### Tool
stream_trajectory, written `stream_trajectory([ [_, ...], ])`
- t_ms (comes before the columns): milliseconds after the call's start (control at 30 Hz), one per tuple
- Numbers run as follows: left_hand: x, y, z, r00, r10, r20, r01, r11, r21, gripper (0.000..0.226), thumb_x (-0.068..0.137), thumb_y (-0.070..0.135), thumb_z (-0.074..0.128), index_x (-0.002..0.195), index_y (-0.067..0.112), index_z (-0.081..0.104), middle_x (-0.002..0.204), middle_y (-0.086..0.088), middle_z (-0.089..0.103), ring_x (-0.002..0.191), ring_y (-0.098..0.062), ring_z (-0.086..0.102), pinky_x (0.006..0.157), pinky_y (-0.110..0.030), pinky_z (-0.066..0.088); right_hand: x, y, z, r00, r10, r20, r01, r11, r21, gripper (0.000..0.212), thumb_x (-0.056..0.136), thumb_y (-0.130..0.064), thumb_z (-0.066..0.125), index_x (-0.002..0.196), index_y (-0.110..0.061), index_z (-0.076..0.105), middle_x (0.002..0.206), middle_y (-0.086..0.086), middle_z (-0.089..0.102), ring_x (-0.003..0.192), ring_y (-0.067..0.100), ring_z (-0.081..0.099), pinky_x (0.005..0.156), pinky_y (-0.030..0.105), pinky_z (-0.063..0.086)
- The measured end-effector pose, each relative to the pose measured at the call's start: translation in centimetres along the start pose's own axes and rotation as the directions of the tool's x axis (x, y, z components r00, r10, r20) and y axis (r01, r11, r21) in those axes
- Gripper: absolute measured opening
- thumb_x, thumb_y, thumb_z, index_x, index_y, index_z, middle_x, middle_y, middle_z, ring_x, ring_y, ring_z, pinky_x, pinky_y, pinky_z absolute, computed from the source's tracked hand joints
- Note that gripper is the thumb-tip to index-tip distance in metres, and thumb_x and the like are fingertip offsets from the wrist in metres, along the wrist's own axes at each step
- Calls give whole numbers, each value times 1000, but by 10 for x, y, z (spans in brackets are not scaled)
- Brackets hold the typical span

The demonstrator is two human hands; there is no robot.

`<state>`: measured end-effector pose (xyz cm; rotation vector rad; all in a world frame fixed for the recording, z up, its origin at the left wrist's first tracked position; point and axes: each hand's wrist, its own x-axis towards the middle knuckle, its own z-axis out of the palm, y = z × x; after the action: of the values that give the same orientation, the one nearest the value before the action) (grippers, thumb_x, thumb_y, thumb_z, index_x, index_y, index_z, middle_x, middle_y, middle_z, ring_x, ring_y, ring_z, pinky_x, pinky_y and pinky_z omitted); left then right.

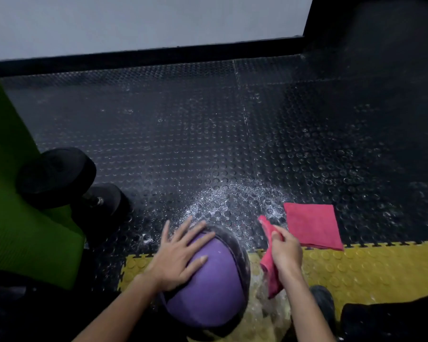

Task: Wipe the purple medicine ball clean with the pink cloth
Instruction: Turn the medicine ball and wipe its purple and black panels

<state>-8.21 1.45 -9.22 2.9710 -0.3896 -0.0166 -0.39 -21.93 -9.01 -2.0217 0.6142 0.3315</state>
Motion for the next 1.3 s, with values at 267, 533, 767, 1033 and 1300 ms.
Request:
stream_trajectory([
  [267, -15, -10, 4, 956, -288, -57, 258, 916, -308, 70, 82, 78, 20, 137, 40, 41, 145, 12, 38, 139, -15, 26, 107, -52, 26, -2, 1, 10, 985, -40, 169, 14, 989, 150, 22, 95, -17, 45, 105, -25, 63, 91, 2, 65, 73, 18, 56, 64, 29, 45],
  [533, 6, -33, -2, 861, -509, 11, 437, 727, -529, 64, 71, 76, 38, 127, 47, 48, 140, 21, 41, 138, -11, 31, 113, -41, 25, -32, -13, 49, 970, -164, 178, 146, 983, 111, 25, 94, -16, 46, 112, -19, 63, 106, 0, 66, 92, 19, 60, 84, 33, 49],
  [767, 39, -47, -8, 626, -769, 131, 624, 393, -676, 39, 88, 48, 56, 125, 34, 58, 136, 11, 53, 126, -14, 46, 105, -30, 30, -70, 3, 99, 742, -646, 179, 664, 746, -58, 46, 89, -45, 28, 133, -38, 42, 140, -16, 39, 121, 7, 34, 103, 18, 20],
  [1033, 43, -38, -4, 367, -915, 168, 734, 174, -657, 44, 87, 61, 46, 126, 43, 54, 134, 8, 55, 123, -22, 48, 106, -41, 33, -68, 6, 109, 883, -447, 146, 453, 891, -13, 64, 86, -67, 16, 142, -35, 19, 149, -19, 10, 139, 6, 4, 111, 29, 4],
  [1300, 17, -20, -1, 568, -820, 78, 658, 395, -641, 88, 60, 81, 35, 137, 38, 44, 150, 9, 34, 137, -17, 32, 112, -43, 26, -47, 20, 96, 919, -349, 184, 333, 936, 109, 41, 98, -32, 30, 138, -40, 26, 146, -11, 31, 119, 0, 42, 84, 2, 34],
])
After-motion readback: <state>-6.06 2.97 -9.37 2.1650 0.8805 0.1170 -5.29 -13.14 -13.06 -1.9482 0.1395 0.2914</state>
